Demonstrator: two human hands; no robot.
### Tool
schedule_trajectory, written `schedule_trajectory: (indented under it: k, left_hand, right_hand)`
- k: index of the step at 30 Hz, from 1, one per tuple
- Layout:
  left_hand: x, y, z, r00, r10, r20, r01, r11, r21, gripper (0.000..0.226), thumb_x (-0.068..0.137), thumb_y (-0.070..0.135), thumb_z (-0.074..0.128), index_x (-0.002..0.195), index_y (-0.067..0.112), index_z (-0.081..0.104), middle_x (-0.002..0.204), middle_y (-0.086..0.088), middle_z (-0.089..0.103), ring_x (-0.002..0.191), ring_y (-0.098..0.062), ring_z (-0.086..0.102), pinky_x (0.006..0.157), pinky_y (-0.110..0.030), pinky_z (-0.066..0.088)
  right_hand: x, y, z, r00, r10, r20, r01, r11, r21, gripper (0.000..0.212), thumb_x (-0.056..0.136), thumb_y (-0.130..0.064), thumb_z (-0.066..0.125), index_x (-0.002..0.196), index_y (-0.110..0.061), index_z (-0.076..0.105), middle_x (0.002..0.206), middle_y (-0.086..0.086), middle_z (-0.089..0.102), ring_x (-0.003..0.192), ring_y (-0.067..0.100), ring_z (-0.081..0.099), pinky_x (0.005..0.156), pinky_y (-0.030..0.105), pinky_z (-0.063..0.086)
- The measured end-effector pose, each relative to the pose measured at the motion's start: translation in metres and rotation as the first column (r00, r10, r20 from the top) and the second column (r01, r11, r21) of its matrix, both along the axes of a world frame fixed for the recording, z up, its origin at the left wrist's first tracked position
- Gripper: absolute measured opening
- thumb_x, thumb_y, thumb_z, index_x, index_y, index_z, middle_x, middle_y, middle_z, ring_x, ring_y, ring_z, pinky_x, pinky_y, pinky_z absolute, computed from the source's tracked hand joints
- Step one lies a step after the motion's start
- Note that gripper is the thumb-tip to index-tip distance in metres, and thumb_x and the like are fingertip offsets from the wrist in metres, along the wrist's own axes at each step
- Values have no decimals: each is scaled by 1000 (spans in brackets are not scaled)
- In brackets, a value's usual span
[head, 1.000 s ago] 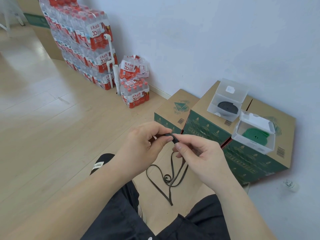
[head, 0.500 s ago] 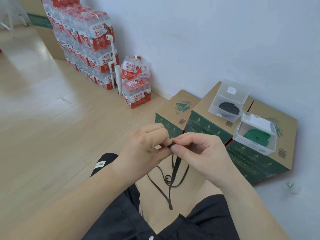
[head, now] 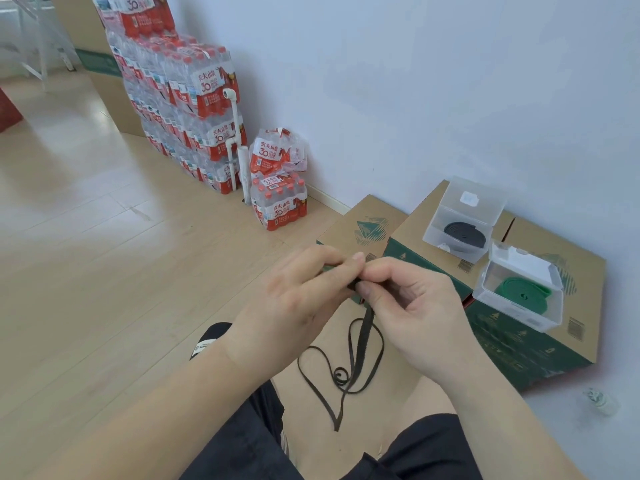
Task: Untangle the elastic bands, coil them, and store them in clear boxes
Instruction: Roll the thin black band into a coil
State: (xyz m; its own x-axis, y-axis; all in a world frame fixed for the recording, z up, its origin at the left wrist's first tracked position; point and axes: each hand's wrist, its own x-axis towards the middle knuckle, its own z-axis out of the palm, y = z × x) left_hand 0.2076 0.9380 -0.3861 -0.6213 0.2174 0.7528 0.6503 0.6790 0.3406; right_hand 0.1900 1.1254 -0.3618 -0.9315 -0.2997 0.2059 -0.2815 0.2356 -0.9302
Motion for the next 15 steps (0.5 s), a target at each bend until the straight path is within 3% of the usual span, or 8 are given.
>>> schedule_trajectory:
  k: [3, 5, 7, 10, 12, 15]
  left_hand:
    - [-3, -2, -3, 1000, 19, -17, -19, 1000, 11, 34, 94, -4, 70, 128, -2, 68, 107, -15, 71, 86, -31, 67, 73, -41, 53]
    - [-4, -3, -2, 999, 37, -18, -36, 999, 28, 30, 95, -4, 70, 125, -2, 70, 105, -14, 71, 86, -31, 68, 73, -41, 54]
    - [-4, -4, 3, 999, 42, -22, -41, 997, 58, 23, 95, 0, 72, 117, -2, 74, 103, -13, 72, 86, -30, 69, 74, -40, 54]
    - [-6, -5, 13, 996, 74, -50, -71, 996, 54, 9, 94, 7, 75, 94, -2, 74, 92, -11, 69, 77, -29, 65, 68, -38, 52]
    - [-8, -7, 17, 992, 109, -58, -106, 993, 49, 16, 91, 8, 78, 80, -2, 71, 82, -10, 65, 70, -29, 61, 60, -41, 48]
    - [-10, -11, 19, 990, 120, -78, -117, 992, 43, 24, 85, 8, 83, 71, 1, 65, 71, -9, 60, 61, -29, 54, 51, -43, 43]
  right_hand:
    - [8, -13, 5, 998, -63, 21, 64, 994, -86, 23, 93, -1, 72, 95, -22, 82, 89, -6, 81, 91, 11, 76, 85, 25, 58]
    - [8, -19, 9, 986, -109, 128, 135, 967, -214, 24, 88, 3, 76, 94, -19, 83, 89, -5, 82, 89, 8, 78, 83, 19, 59]
    - [4, -21, 14, 965, -81, 249, 172, 913, -369, 21, 79, 5, 79, 91, -11, 82, 88, 6, 82, 85, 15, 79, 78, 21, 60]
    - [0, -20, 18, 941, 25, 337, 164, 838, -520, 16, 63, -14, 85, 78, -12, 81, 90, 19, 80, 85, 26, 78, 82, 34, 64]
    - [0, -21, 20, 946, 45, 321, 131, 852, -507, 16, 63, -17, 85, 78, -13, 81, 92, 19, 80, 89, 27, 77, 87, 36, 63]
    - [1, -21, 25, 972, 17, 235, 80, 914, -398, 18, 71, -1, 83, 78, -18, 82, 89, 10, 81, 85, 18, 77, 83, 26, 62]
